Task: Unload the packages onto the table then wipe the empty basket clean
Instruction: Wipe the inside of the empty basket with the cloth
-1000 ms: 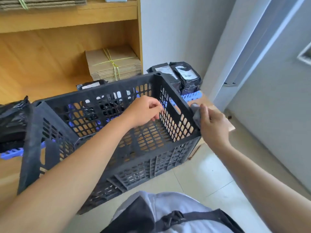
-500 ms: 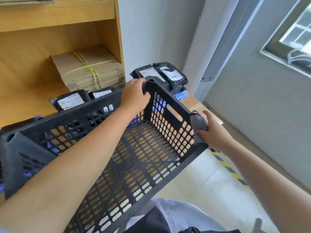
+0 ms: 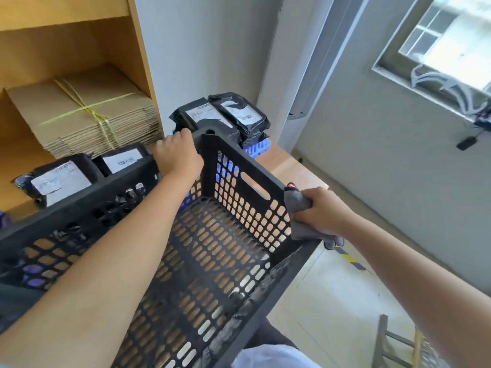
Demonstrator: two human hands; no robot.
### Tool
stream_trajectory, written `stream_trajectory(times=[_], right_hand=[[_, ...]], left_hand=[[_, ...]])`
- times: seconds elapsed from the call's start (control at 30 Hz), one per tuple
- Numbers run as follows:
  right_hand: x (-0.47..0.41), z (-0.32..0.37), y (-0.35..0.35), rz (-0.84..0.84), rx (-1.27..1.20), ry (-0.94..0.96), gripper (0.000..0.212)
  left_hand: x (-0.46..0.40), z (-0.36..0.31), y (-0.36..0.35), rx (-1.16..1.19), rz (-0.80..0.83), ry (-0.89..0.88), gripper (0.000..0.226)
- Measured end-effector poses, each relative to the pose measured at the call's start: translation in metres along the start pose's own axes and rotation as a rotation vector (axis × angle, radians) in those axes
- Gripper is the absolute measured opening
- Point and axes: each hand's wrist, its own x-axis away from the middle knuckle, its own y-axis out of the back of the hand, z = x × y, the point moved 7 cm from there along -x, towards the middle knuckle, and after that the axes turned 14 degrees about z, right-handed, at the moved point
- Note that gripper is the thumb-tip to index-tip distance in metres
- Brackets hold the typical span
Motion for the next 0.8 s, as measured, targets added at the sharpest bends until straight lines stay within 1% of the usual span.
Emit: stream_trajectory(times=[0.07, 0.2, 0.27, 0.37, 0.43, 0.57, 0.67, 0.8], right_hand=[[-0.004, 0.005, -0.003, 0.026, -0.015, 0.031, 0.019], [-0.016, 0.012, -0.008, 0.062, 0.039, 0.012, 0.005], [-0.023, 0.017, -0.007, 0.037, 0.081, 0.057, 0.011], [-0.033, 0.026, -0.005, -0.01, 0.119, 0.064, 0.024], [-0.038, 0.033, -0.004, -0.032, 0.131, 0.075, 0.028], [-0.052, 0.047, -0.003, -0.058, 0.119, 0.095, 0.027], [-0.085, 0.073, 0.002, -0.078, 0.113, 0.124, 0.019], [-0.127, 0.113, 0.006, -0.09, 0.162, 0.141, 0.011]], left_hand=[[-0.002, -0.001, -0.001, -0.002, -0.043, 0.002, 0.026], [-0.007, 0.002, -0.005, 0.016, -0.052, 0.012, 0.026], [-0.008, 0.002, -0.004, 0.025, -0.073, -0.002, 0.024], [-0.01, 0.004, -0.007, 0.028, -0.092, -0.01, 0.023], [-0.01, 0.003, -0.007, 0.036, -0.108, -0.014, 0.022], [-0.006, 0.001, -0.007, 0.037, -0.114, -0.017, 0.022], [-0.006, 0.002, -0.006, 0.032, -0.102, -0.028, 0.025], [-0.003, 0.001, -0.006, 0.039, -0.098, -0.022, 0.025]])
